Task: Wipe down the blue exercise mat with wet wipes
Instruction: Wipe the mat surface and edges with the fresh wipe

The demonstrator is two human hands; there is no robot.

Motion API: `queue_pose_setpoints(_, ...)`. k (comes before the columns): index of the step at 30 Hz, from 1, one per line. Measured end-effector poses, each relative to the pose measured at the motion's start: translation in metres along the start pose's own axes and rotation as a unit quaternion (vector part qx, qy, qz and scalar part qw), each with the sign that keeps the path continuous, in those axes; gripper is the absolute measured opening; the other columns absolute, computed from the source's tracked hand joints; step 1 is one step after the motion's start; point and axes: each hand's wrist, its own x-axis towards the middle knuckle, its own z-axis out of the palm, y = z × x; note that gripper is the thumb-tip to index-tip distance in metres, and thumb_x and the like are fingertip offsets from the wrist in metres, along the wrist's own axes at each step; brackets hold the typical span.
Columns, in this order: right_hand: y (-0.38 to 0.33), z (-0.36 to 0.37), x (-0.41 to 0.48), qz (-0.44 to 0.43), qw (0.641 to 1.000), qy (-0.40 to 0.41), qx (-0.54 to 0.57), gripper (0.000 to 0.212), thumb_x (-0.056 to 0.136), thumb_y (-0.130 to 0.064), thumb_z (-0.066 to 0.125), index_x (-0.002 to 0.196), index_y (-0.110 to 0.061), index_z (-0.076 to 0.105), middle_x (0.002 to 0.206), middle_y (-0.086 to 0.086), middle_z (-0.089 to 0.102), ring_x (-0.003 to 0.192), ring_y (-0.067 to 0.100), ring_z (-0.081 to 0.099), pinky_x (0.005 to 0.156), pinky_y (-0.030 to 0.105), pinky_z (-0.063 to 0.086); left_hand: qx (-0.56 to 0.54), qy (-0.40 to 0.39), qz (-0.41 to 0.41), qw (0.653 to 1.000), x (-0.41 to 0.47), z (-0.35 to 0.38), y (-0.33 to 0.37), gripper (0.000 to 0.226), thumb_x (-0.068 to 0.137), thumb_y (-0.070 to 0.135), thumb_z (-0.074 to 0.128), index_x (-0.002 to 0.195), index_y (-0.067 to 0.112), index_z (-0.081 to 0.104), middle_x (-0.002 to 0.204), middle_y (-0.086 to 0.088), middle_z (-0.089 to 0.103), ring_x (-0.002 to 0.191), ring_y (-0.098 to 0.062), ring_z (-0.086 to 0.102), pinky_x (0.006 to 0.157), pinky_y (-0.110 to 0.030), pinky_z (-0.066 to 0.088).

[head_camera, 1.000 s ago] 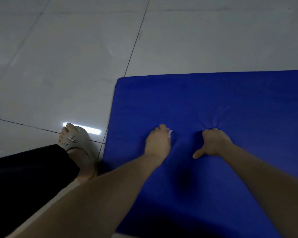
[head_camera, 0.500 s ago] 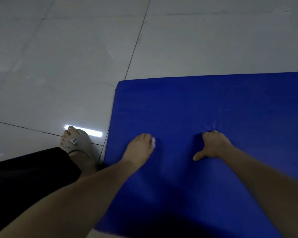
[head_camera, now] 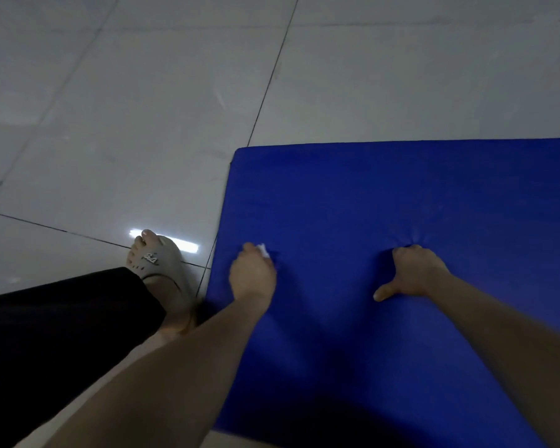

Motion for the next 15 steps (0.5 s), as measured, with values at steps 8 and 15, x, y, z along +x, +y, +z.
queue_pose_setpoints(8,0.005,0.006,0.007,-0.005,0.999,0.027,-0.030,0.071,0.061,-0.067,0.082,0.100,-0.019,0.047,0.112,0.005,0.057,0.096,0.022,0.056,0.080,0.035,0.053,0.046,-0.100,0.307,0.945,-0.084,0.052,0.103,0.032,0.104,0.029,0.032,0.103,0.013,0.060,0.099,-0.008,0.062,0.090,-0.024,0.059,0.076,-0.036,0.053)
queue_pose_setpoints(15,0.003,0.011,0.013,-0.003,0.998,0.043,-0.036,0.031,0.095,-0.040,0.059,0.099,-0.015,0.042,0.116,0.014,0.052,0.089,0.024,0.054,0.075,0.035,0.048,-0.014,-0.185,0.364,0.913,-0.087,0.053,0.115,0.024,0.101,0.029,0.054,0.094,0.010,0.066,0.095,-0.007,0.055,0.085,-0.021,0.052,0.075,-0.038,0.049)
